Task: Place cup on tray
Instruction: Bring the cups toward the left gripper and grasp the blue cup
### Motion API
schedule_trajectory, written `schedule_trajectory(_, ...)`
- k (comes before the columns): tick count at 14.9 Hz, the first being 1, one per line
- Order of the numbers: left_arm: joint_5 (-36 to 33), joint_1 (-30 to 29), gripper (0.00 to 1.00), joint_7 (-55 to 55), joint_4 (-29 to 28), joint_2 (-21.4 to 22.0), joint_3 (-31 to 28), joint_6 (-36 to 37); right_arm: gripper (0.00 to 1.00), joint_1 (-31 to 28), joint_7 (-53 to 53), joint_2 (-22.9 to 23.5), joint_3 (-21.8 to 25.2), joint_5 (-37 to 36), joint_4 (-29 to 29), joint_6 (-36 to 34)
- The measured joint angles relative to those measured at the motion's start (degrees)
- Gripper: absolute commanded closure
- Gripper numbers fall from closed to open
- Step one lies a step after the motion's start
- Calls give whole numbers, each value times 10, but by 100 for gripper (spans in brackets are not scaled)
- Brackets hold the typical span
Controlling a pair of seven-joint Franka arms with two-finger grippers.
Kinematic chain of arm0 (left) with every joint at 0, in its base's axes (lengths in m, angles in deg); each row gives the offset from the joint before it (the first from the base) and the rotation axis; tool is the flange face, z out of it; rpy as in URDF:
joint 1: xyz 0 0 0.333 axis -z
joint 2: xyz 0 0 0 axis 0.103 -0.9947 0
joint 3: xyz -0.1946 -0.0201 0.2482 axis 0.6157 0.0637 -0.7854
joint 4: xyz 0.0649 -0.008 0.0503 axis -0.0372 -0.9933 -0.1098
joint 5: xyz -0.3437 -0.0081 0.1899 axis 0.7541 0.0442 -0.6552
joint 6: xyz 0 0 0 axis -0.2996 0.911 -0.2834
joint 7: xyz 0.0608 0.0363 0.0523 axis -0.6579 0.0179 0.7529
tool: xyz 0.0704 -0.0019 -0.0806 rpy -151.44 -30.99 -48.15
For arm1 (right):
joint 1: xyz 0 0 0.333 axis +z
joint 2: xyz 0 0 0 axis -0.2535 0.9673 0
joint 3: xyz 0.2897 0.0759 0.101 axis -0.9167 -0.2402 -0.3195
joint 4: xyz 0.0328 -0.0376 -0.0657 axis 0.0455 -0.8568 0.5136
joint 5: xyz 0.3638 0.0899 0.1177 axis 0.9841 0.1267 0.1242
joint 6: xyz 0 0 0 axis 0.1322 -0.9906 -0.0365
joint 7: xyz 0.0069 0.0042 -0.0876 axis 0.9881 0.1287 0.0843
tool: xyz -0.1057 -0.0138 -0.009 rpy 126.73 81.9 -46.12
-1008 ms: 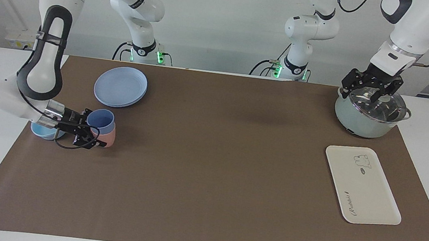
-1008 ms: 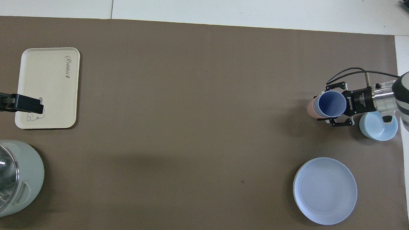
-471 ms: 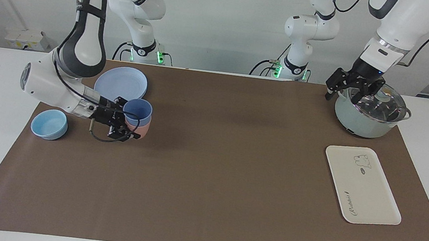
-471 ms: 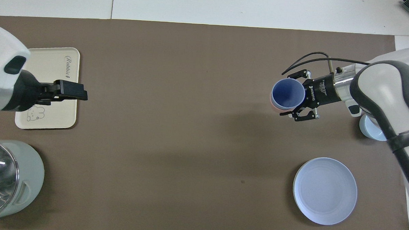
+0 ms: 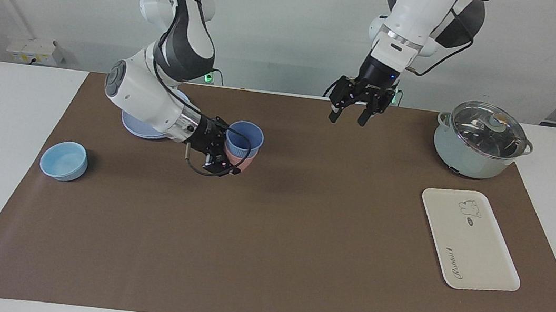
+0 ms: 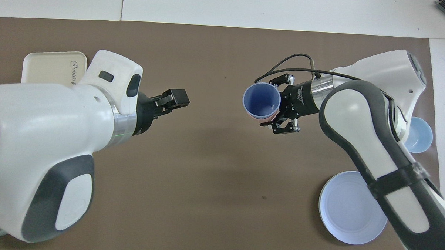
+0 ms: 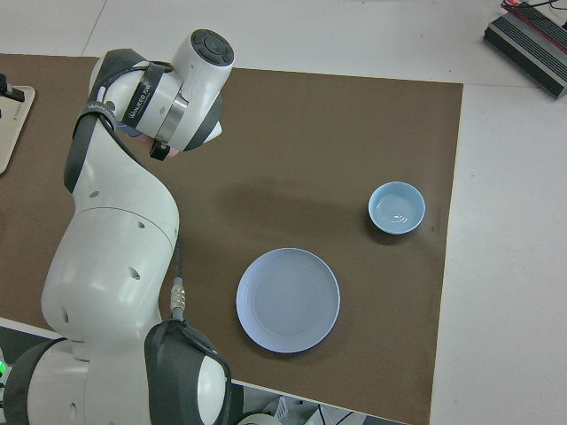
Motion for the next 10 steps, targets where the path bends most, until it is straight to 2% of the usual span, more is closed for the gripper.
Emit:
schedule_trajectory(1,6,10,35,20,-3,-7,0,-27,100,7,-3,-5,0,0,0,0)
schedule_trajectory(5,33,34,35,63,-5,-40,-1,-114,100,29,-13,-20,0,0,0,0)
schedule_trajectory(10,43,51,34,106,-3,-52,-2,-161,100,39,-33,-37,0,0,0,0)
